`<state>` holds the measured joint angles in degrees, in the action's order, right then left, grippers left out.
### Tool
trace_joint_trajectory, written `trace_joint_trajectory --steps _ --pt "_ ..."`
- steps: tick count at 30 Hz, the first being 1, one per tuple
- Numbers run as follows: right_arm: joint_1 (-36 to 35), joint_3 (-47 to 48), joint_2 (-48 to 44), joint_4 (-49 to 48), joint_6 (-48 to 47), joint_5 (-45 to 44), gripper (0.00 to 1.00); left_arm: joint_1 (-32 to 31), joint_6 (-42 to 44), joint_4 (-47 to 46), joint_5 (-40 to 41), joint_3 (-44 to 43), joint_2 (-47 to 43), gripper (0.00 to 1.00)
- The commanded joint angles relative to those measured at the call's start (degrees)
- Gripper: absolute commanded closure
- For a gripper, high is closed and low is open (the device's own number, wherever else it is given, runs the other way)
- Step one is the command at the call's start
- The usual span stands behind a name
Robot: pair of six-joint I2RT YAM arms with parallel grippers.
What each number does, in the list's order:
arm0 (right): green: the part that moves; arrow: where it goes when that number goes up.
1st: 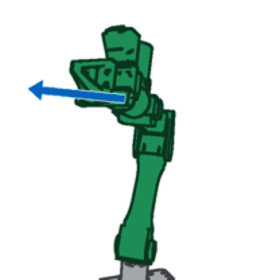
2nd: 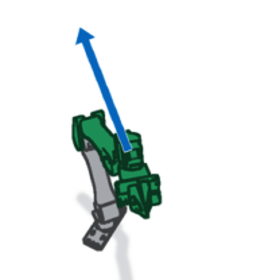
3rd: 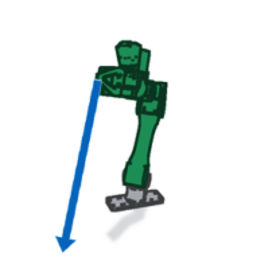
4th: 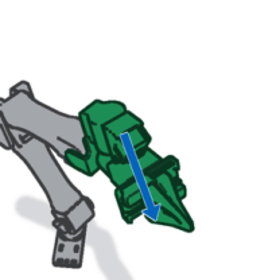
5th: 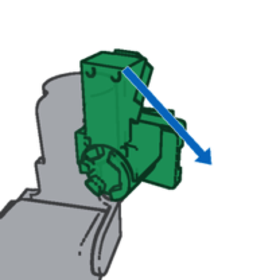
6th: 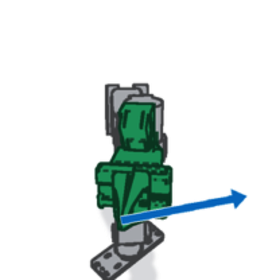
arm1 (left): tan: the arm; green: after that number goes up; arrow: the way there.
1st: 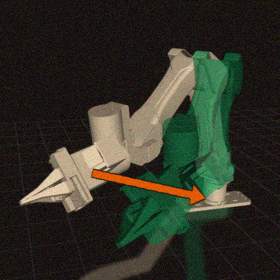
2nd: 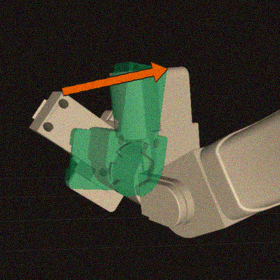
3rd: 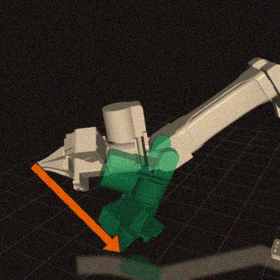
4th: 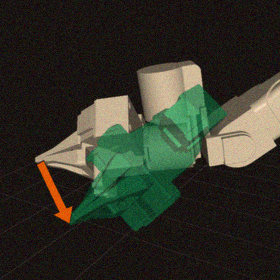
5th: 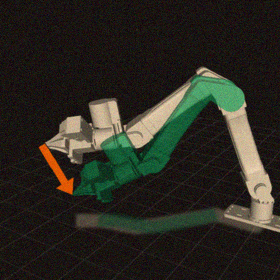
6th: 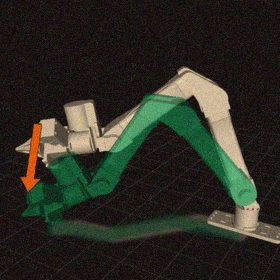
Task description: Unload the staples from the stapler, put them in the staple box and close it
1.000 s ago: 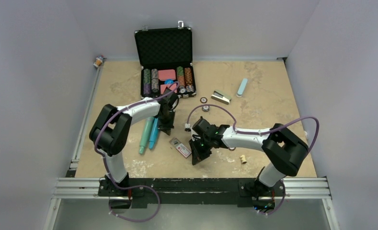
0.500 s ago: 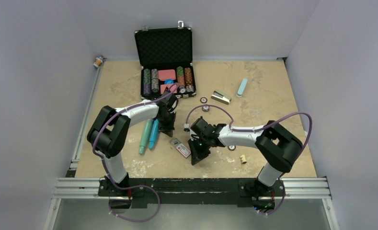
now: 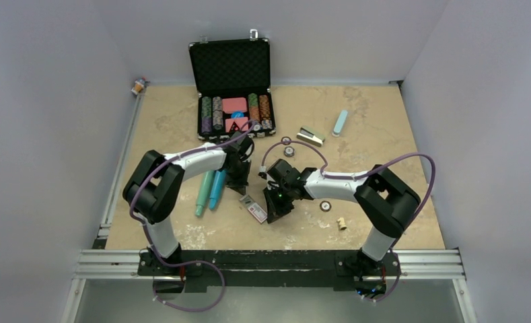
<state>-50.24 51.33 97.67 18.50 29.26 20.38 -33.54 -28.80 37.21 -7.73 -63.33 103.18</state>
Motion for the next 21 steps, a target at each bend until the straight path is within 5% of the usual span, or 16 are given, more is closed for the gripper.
trace_joint_trajectory --steps 1,21 --pt "0.1 1.6 0.7 -0.7 -1.9 -1.0 1.00 -0.5 1.7 5.1 5.9 1.0 3.3 1.00" --pt "0.1 2.3 2.0 -1.3 -2.2 0.2 1.00 -0.6 -0.8 7.1 5.0 2.4 3.6 1.00"
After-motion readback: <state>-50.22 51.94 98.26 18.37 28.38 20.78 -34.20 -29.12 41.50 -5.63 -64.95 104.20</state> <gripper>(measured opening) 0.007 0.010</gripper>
